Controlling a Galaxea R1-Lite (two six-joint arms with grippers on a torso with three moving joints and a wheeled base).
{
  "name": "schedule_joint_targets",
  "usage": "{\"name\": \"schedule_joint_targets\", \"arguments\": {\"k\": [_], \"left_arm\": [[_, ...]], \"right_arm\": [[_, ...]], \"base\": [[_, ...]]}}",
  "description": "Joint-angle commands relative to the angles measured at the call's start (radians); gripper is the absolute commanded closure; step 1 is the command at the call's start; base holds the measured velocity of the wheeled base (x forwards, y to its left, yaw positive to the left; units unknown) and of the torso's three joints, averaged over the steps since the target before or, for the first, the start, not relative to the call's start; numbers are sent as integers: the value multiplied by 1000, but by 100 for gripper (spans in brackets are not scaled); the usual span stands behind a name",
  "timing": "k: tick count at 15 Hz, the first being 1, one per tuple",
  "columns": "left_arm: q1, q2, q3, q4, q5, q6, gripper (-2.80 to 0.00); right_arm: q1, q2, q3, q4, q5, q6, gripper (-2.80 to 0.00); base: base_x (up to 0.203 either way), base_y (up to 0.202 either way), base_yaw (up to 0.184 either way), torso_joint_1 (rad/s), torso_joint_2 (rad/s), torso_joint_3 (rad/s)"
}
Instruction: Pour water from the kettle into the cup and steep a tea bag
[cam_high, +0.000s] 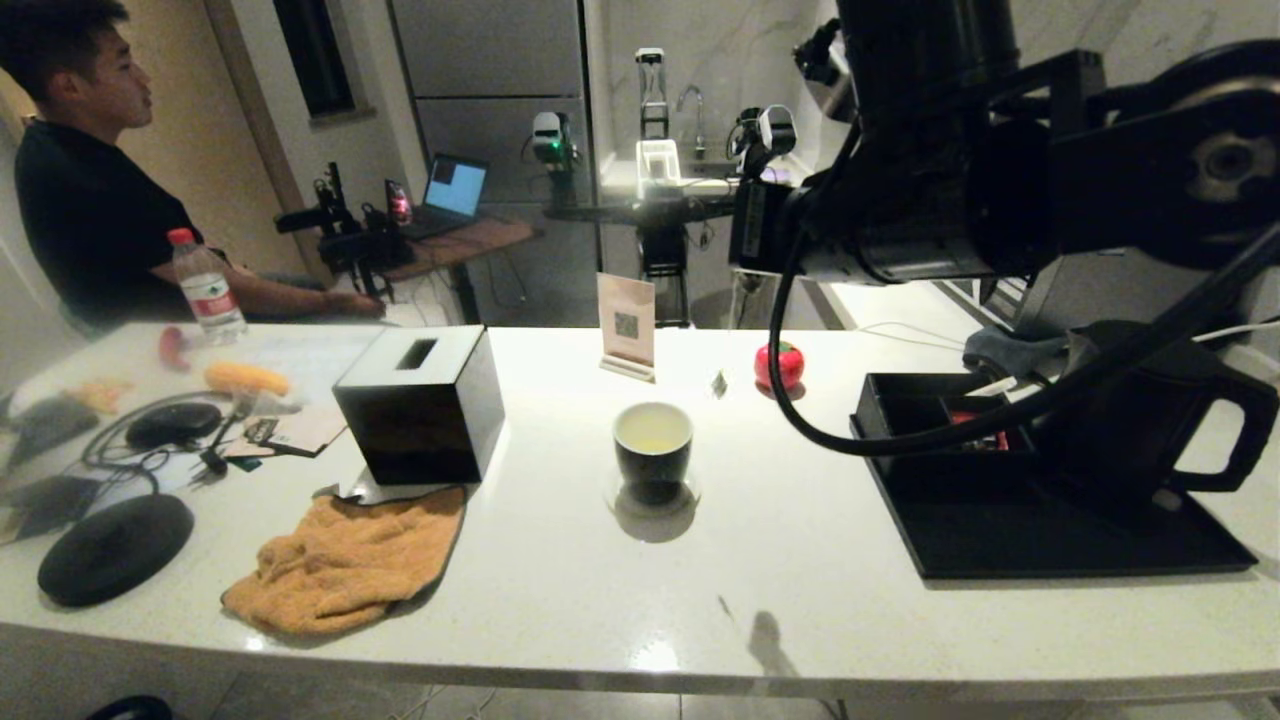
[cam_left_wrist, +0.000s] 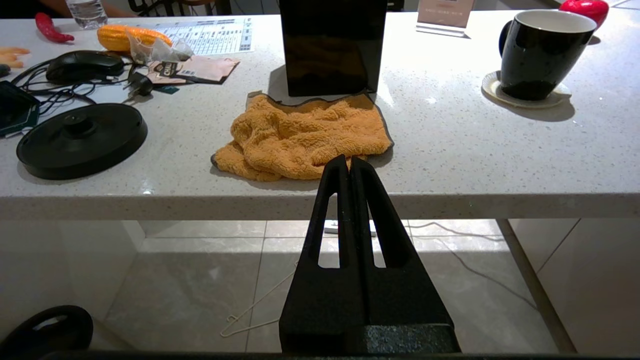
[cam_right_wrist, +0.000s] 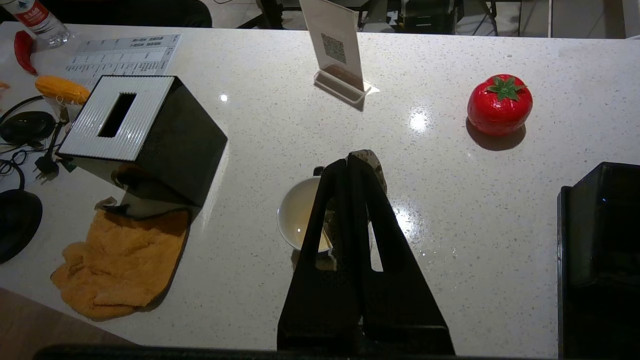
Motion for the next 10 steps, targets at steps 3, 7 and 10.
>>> {"name": "schedule_joint_targets", "arguments": {"k": [3,7,10], "left_arm": [[0,0,-43,25,-9,-1,0],[0,0,-80,96,-11,-15,0],[0,2,-110,149,-62,-16,0]], "right_arm": [[0,3,1,1,-2,3,0],[0,15,-3,-57,5,3,0],[2,19,-13,-59,9,-24,0]], "base": [[0,0,0,0,0,0],[0,0,0,0,0,0],[0,0,0,0,0,0]]}}
